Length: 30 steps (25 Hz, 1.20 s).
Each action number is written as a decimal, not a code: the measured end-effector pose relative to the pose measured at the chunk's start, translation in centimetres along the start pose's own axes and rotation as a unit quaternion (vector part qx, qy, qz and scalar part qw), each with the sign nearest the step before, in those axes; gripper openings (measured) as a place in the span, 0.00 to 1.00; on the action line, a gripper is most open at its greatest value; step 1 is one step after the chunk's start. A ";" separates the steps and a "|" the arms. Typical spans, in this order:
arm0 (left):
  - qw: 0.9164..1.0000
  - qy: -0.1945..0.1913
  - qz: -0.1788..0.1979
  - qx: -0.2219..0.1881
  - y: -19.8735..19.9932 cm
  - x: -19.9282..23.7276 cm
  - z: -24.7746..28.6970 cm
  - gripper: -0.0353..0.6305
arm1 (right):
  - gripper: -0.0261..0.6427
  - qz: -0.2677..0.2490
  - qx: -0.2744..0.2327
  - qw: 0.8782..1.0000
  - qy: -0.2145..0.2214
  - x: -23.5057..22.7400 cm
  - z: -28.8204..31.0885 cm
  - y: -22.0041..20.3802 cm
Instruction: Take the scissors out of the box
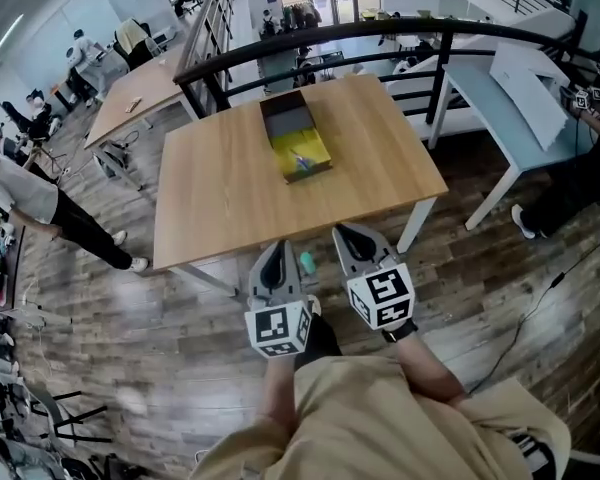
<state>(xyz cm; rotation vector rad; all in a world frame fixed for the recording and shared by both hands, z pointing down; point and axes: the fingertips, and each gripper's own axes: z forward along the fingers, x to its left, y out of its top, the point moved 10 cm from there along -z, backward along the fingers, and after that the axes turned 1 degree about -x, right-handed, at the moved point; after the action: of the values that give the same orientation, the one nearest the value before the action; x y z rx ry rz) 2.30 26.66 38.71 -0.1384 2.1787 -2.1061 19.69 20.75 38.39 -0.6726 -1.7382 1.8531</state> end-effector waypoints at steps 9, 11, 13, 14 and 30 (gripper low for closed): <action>0.999 -0.019 -0.023 -0.021 1.0 9.8 12.5 0.06 | 0.06 -0.030 -0.007 0.999 -0.013 -2.4 13.6 3.2; 0.999 -0.029 -0.027 -0.025 1.1 11.3 15.1 0.06 | 0.06 -0.034 -0.008 0.999 -0.023 -3.4 15.9 3.8; 0.998 -0.042 -0.028 -0.024 1.1 12.7 17.6 0.06 | 0.06 -0.033 -0.005 0.999 -0.032 -4.4 18.4 4.0; 0.998 -0.049 -0.028 -0.021 1.1 13.4 18.8 0.06 | 0.06 -0.031 -0.003 0.999 -0.036 -4.8 19.7 4.1; 0.995 -0.085 -0.044 -0.003 -1.6 24.4 30.5 0.06 | 0.06 -0.013 0.019 0.998 -0.053 -6.9 36.0 3.1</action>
<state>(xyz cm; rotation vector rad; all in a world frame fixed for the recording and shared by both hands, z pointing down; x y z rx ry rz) -17.58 -6.98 38.94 -0.4071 2.1168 -2.0470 0.93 -10.86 37.46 -0.5439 -1.7655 1.9300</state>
